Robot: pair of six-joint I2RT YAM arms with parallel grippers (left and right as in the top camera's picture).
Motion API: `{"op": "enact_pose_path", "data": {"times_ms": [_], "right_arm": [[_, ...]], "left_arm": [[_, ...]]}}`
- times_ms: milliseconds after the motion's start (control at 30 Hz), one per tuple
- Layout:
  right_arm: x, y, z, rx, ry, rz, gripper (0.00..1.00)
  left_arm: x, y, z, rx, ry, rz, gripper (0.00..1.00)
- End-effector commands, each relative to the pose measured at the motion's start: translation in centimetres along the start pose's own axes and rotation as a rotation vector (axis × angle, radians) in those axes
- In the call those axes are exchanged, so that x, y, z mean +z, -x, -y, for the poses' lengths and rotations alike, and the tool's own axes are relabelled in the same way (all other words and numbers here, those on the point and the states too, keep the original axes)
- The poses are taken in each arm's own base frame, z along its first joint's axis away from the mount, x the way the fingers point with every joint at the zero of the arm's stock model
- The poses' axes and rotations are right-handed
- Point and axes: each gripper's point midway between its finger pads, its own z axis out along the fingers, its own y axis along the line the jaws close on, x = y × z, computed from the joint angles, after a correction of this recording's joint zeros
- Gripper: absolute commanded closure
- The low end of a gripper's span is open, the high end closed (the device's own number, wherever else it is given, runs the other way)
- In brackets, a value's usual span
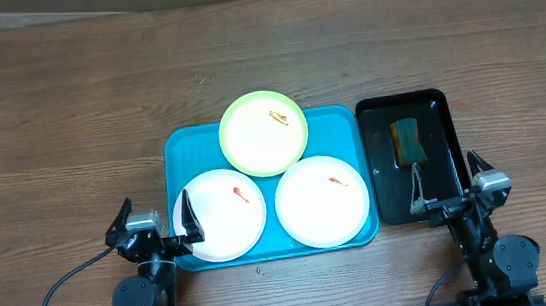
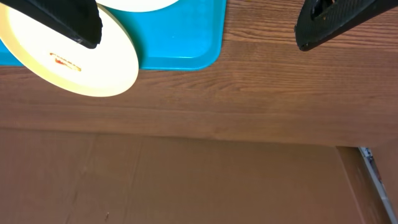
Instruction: Clean dirty plates on tray and stack at the side
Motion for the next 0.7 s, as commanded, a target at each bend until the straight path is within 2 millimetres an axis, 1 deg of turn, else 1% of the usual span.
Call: {"op": "enact_pose_path", "data": {"times_ms": [0,667], "right_arm": [[0.01,-0.16,0.06,-0.007,-0.001,0.005,0.00],[0.01,-0.16,0.06,-0.007,-0.001,0.005,0.00]], "left_arm": [[-0.01,0.00,0.25,0.020,-0.013,0.007,0.00],[-0.01,0.00,0.05,0.031,-0.002,0.008,0.00]]}}
